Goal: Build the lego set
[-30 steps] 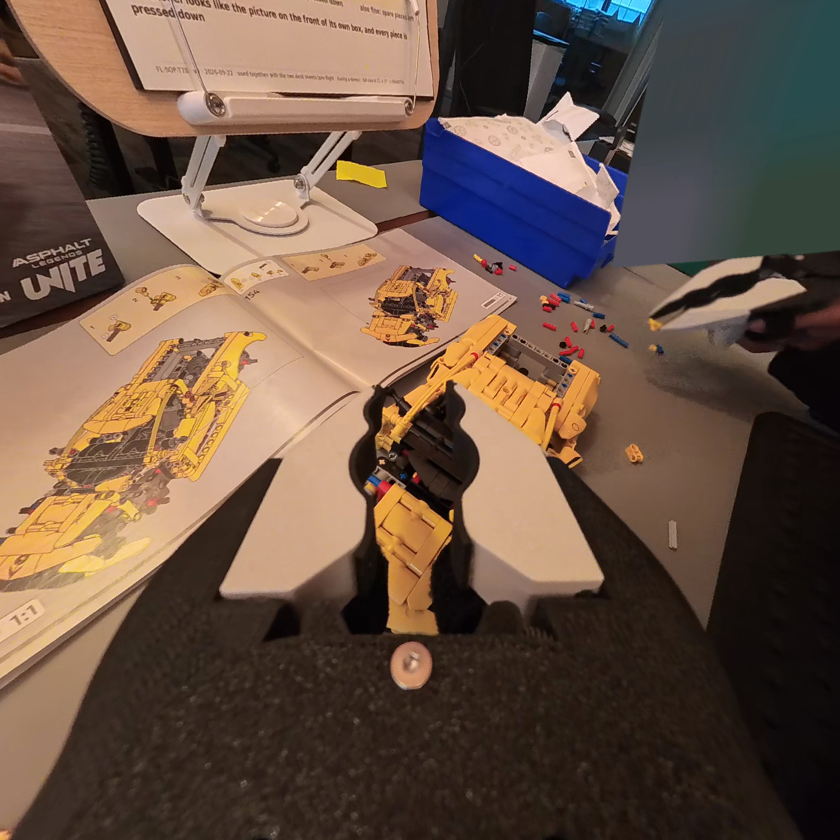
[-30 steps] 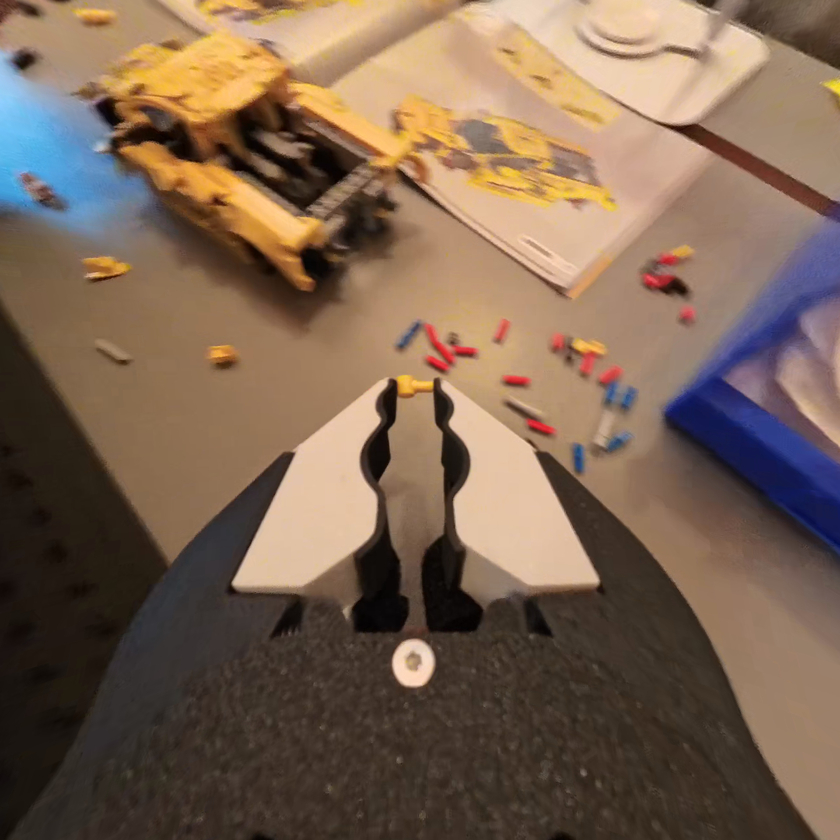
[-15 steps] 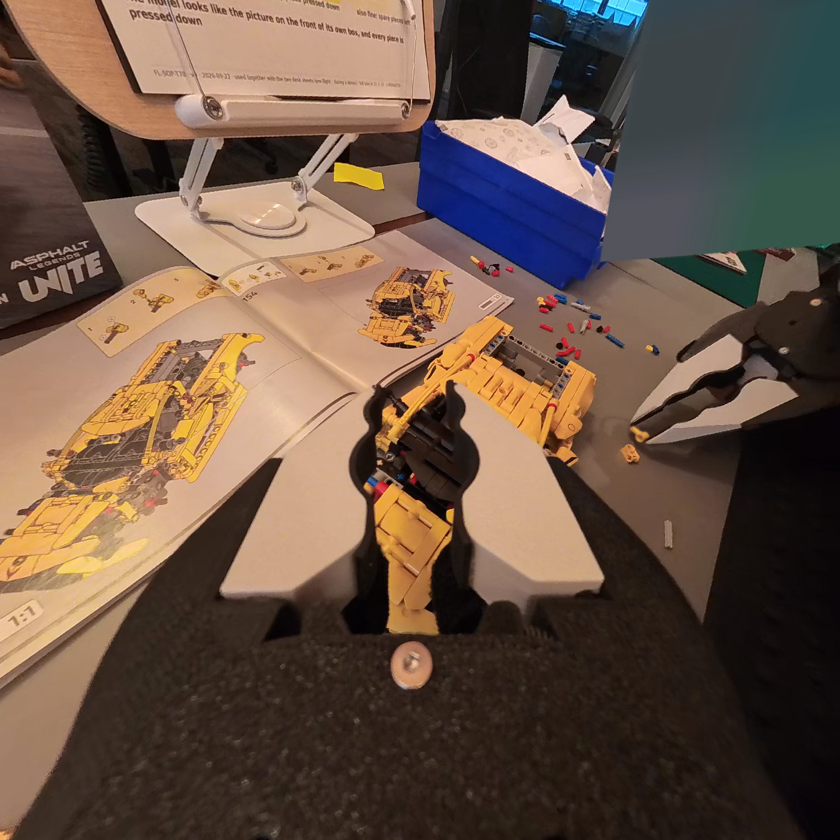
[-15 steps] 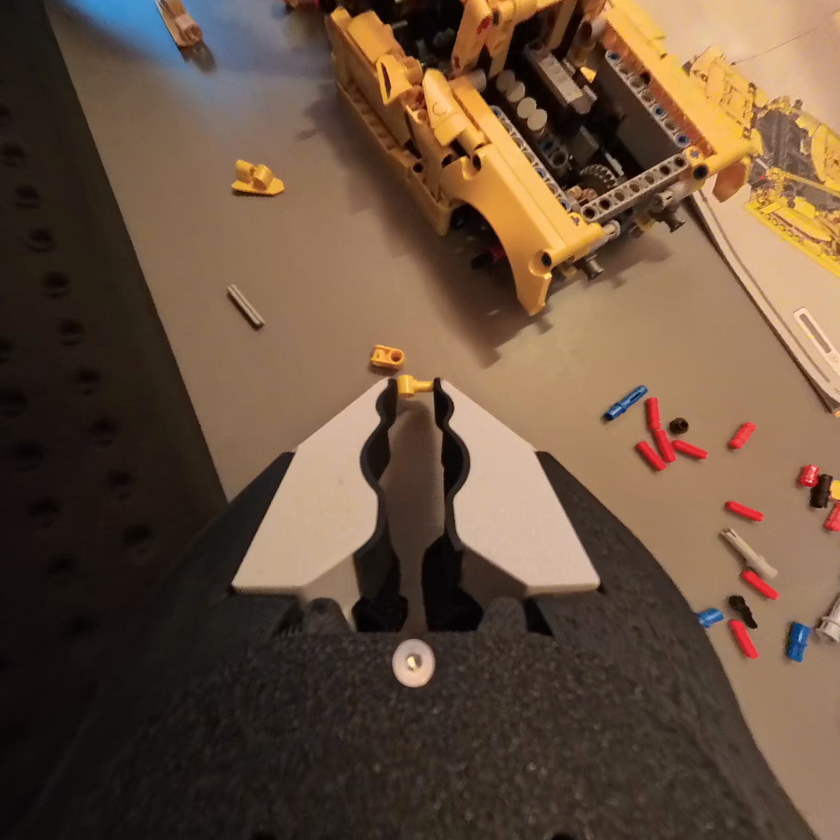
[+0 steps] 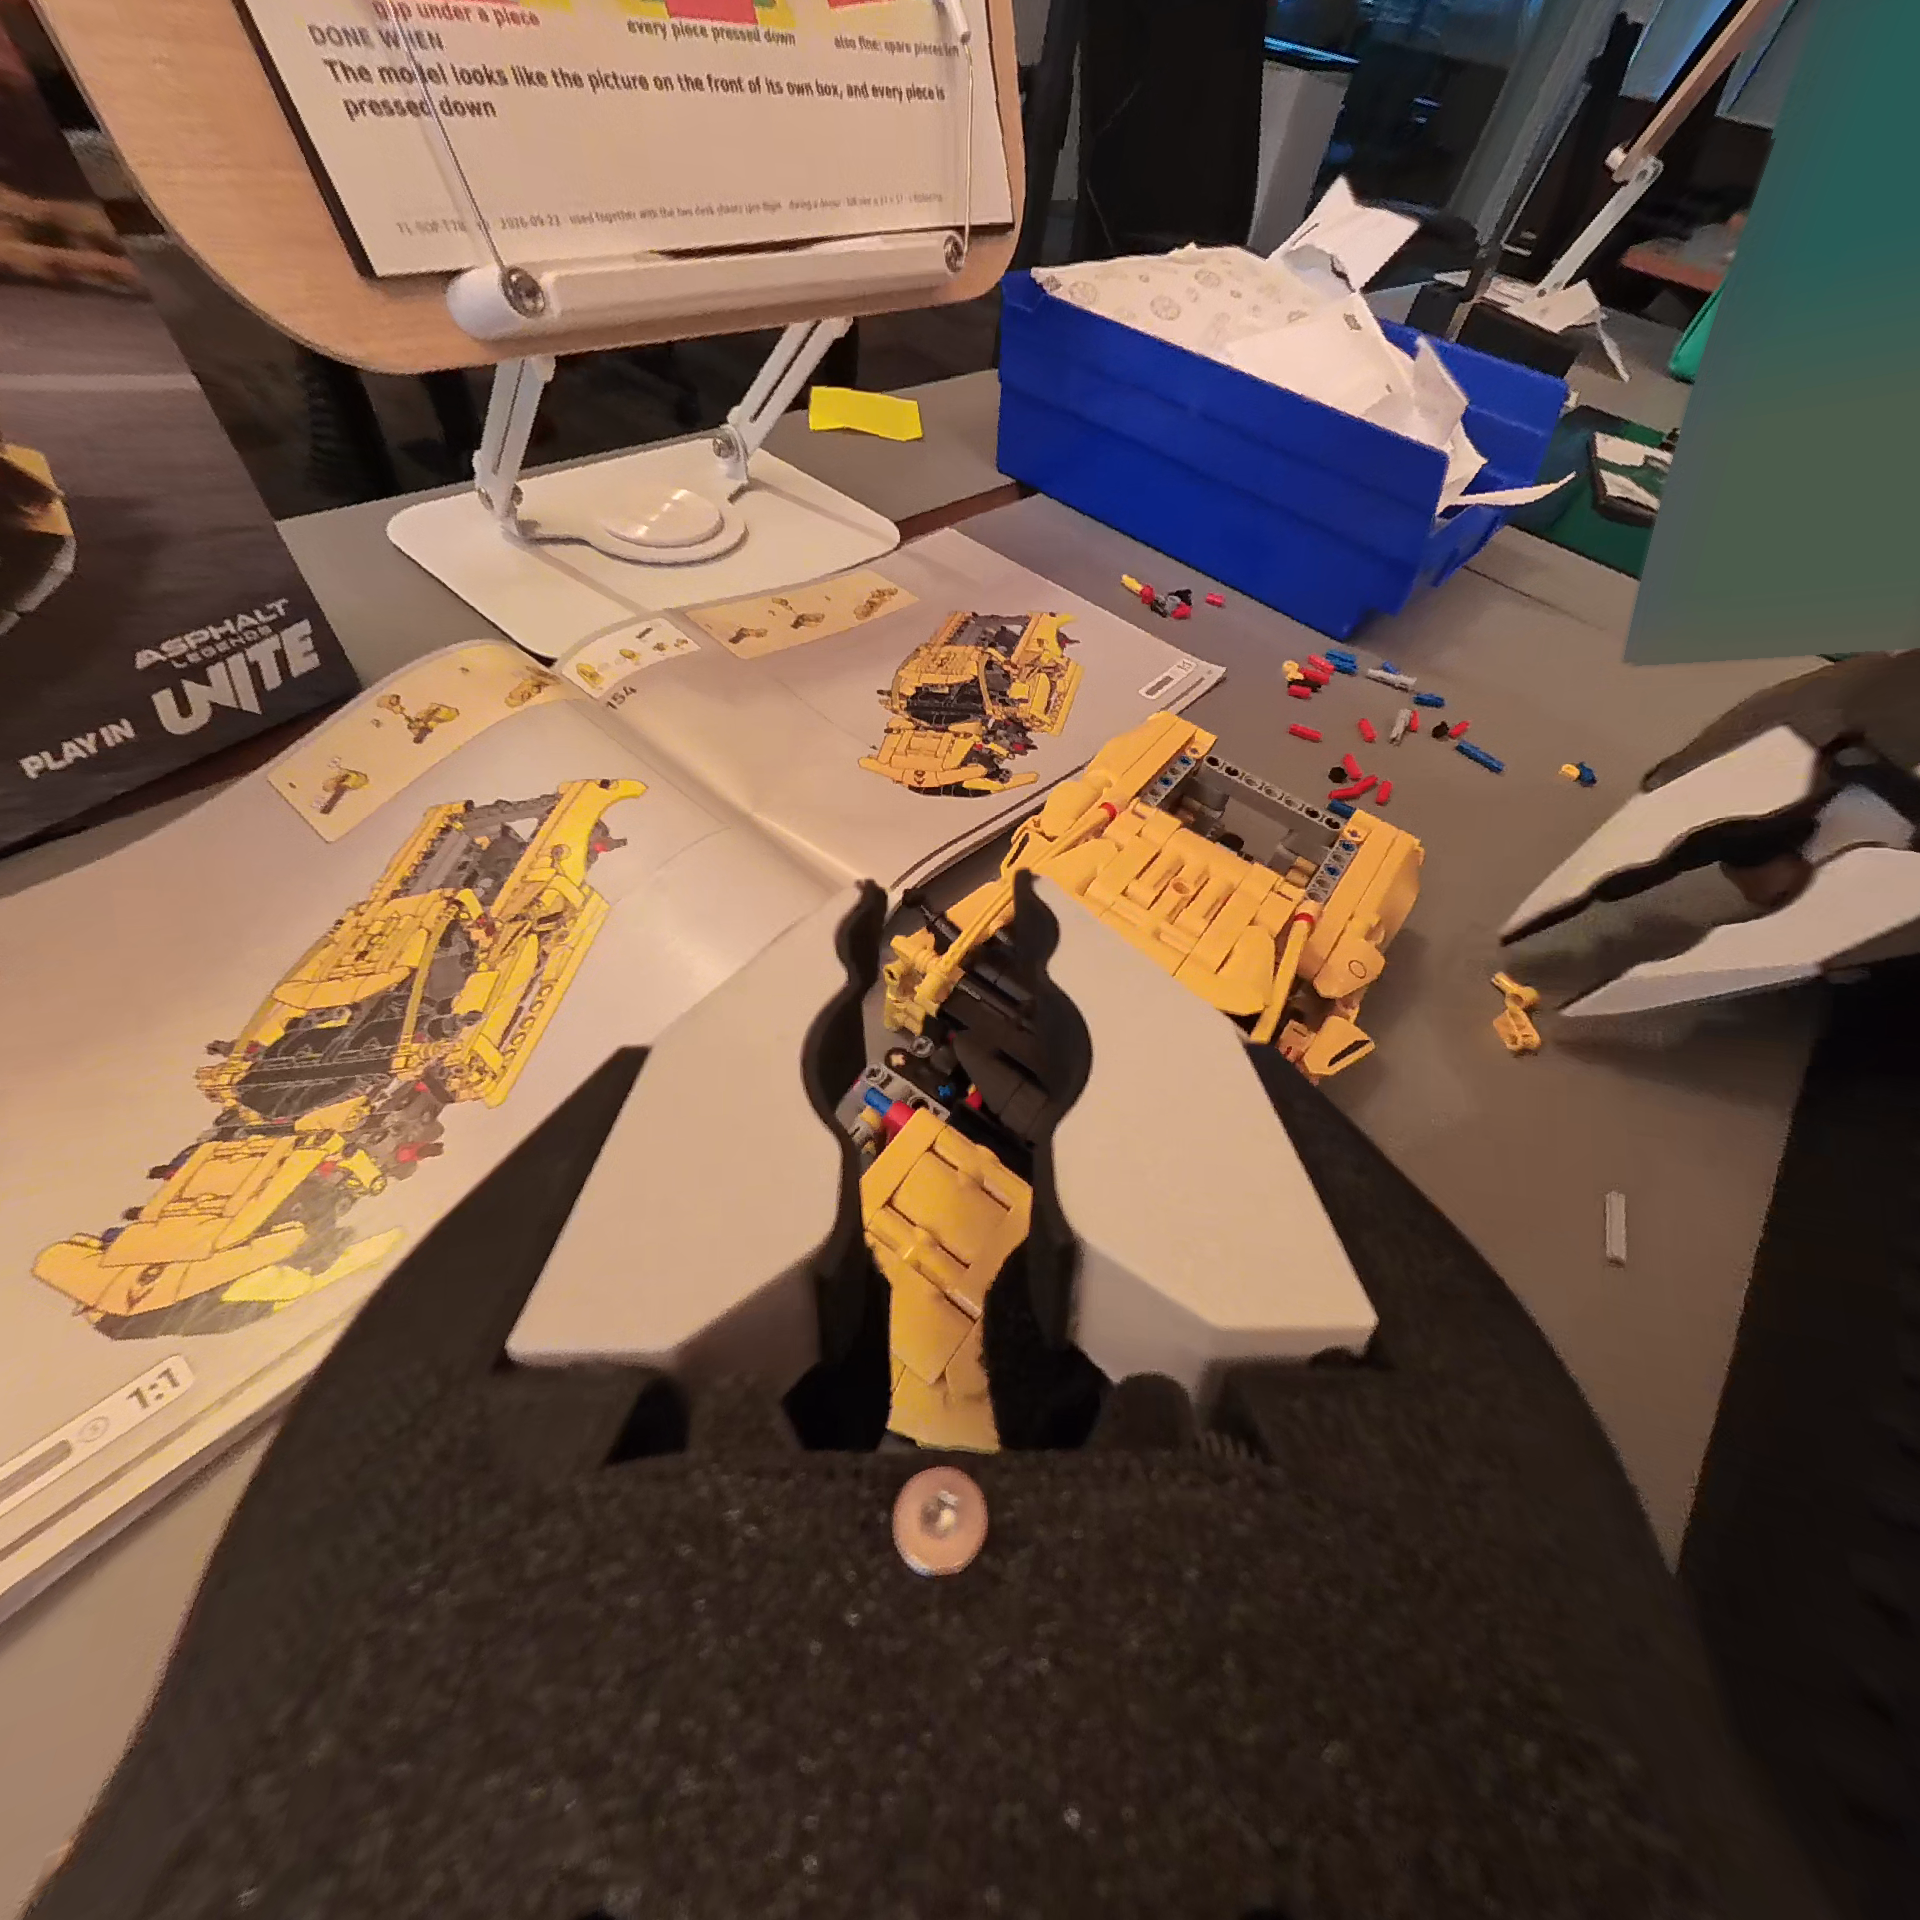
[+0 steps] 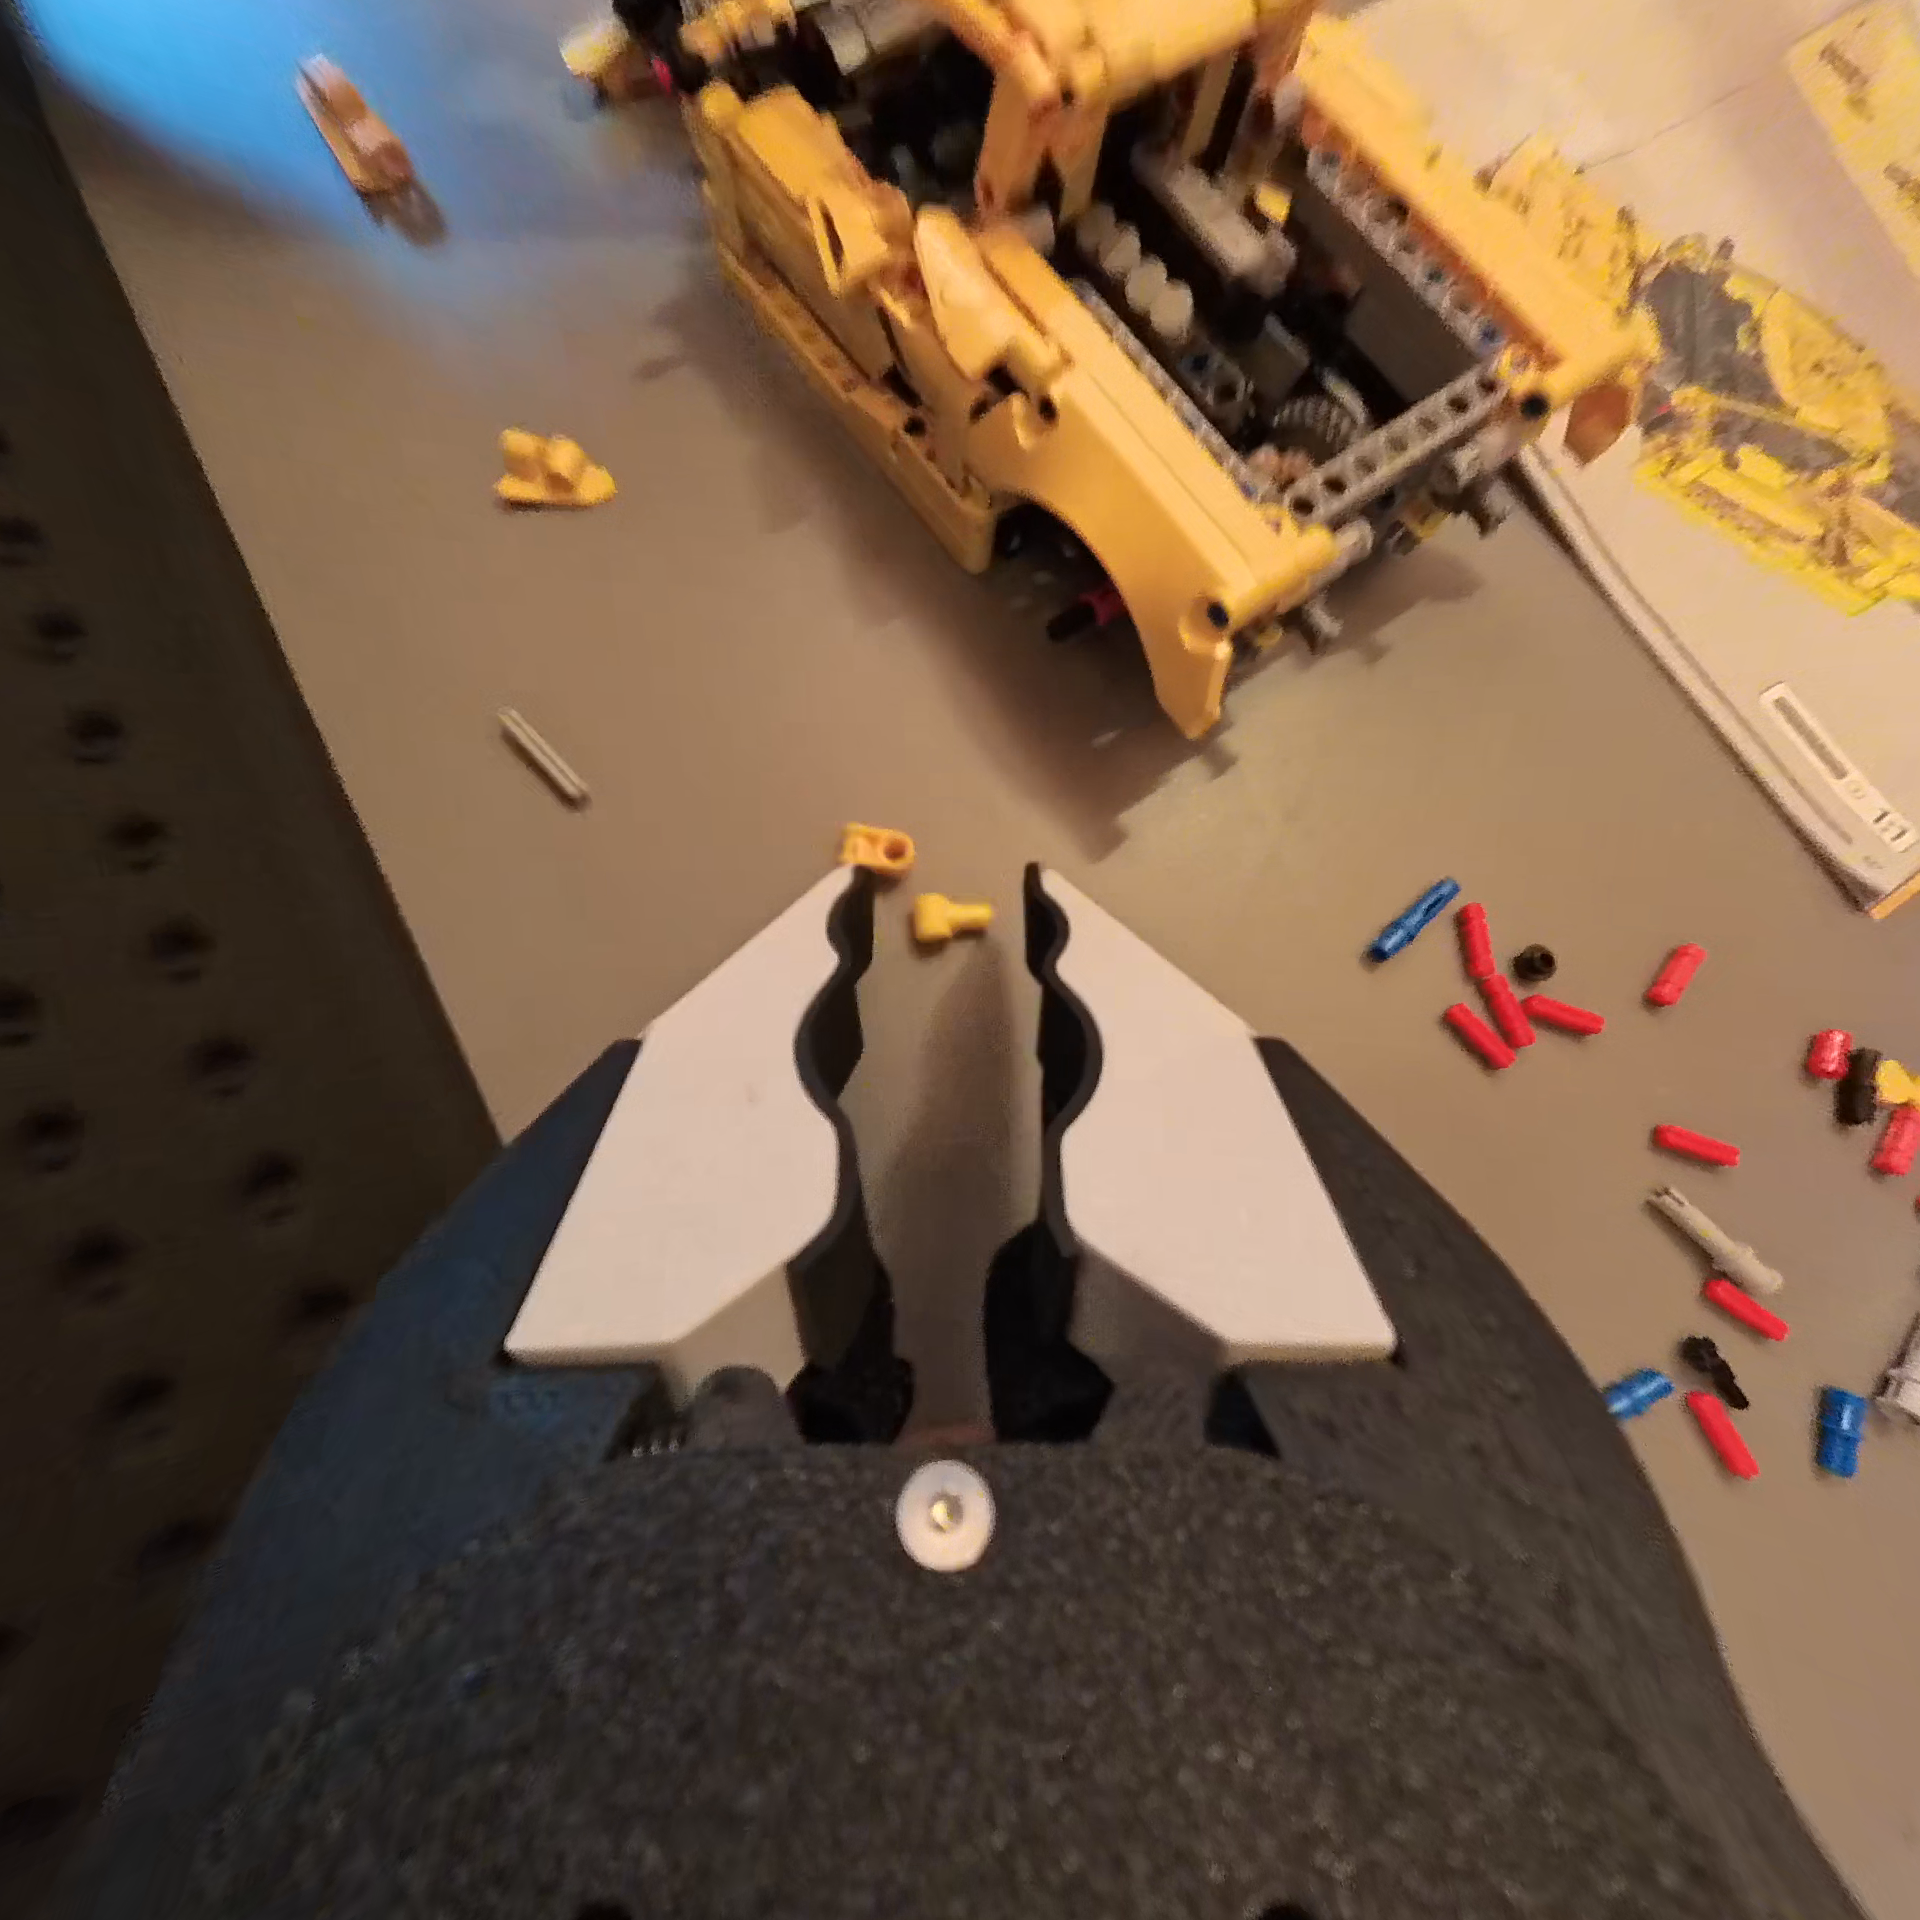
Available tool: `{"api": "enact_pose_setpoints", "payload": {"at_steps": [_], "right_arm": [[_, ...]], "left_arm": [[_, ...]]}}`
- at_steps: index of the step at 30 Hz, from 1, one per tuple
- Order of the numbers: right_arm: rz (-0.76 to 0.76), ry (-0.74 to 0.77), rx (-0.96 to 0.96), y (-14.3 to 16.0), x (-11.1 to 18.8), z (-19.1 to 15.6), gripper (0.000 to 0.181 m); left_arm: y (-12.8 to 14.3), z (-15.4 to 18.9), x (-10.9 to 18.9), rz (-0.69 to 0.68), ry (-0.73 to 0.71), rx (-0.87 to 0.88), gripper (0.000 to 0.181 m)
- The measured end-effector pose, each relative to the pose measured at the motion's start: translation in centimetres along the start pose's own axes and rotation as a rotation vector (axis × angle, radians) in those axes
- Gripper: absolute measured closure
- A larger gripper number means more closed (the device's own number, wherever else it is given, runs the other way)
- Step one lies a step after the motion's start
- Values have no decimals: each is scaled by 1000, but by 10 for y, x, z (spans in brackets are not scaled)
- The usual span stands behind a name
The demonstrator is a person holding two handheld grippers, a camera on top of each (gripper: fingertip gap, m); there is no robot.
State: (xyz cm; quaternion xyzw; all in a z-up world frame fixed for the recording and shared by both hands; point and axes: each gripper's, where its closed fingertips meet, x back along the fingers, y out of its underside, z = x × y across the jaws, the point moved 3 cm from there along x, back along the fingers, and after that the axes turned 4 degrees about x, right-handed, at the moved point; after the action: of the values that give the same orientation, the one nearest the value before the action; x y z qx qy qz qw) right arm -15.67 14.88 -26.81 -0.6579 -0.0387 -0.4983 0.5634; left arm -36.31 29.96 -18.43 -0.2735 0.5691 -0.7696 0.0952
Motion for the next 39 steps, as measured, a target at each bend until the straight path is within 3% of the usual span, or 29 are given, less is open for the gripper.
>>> {"api": "enact_pose_setpoints", "payload": {"at_steps": [8,17,39], "right_arm": [[119,-19,24,-38,-2,-39,156],[87,-107,63,-78,-58,-79,154],[98,-119,40,-76,-64,-81,160]], "left_arm": [[-5,8,1,36,-38,-81,159],[-10,13,4,73,-58,-124,161],[-8,20,2,59,-45,-143,161]]}}
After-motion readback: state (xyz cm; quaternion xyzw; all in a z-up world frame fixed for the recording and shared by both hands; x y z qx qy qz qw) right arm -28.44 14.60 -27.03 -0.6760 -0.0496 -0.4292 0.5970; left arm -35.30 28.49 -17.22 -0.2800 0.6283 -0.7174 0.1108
